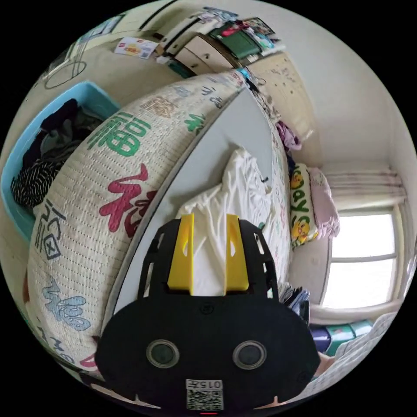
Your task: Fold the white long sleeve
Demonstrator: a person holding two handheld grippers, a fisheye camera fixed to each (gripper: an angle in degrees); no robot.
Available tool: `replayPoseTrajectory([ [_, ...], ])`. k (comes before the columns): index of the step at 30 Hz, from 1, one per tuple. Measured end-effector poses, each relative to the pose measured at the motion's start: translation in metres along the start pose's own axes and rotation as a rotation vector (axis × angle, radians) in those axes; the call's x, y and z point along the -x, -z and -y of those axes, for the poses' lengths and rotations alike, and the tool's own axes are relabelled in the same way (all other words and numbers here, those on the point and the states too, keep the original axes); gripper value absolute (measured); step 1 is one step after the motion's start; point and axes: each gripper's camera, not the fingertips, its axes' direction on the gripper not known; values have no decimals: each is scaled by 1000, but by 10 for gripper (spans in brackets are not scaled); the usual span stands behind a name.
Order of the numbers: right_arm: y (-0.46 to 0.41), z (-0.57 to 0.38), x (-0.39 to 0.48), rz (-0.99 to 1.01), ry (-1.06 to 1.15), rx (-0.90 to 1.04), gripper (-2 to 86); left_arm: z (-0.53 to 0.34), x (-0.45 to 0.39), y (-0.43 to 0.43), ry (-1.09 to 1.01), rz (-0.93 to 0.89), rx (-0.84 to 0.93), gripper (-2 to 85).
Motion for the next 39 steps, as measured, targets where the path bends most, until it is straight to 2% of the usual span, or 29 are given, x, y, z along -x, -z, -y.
replayPoseTrajectory([
  [9,-90,27,-43,-106,-35,169,37,0,94,5,346,-318,-147,48],
  [12,-112,33,-72,-239,-86,210,52,2,108,17,340,-332,-132,63],
  [14,-104,40,-78,-326,-124,141,53,6,113,26,320,-357,-120,71],
  [16,-95,58,-65,-338,-78,43,57,12,116,33,296,-352,-93,76],
  [20,-133,153,19,-205,239,-38,81,31,119,33,257,-343,-3,90],
  [24,-239,255,115,5,527,89,102,38,122,34,258,-276,-10,90],
  [27,-318,302,154,-70,609,160,111,42,136,34,326,-343,-37,84],
  [31,-384,332,176,-170,664,203,104,49,148,38,342,-346,-39,68],
  [33,-422,342,174,-270,665,245,60,53,154,40,352,-345,-34,51],
  [39,-454,362,145,-230,627,241,1,57,166,47,374,-344,-54,8],
])
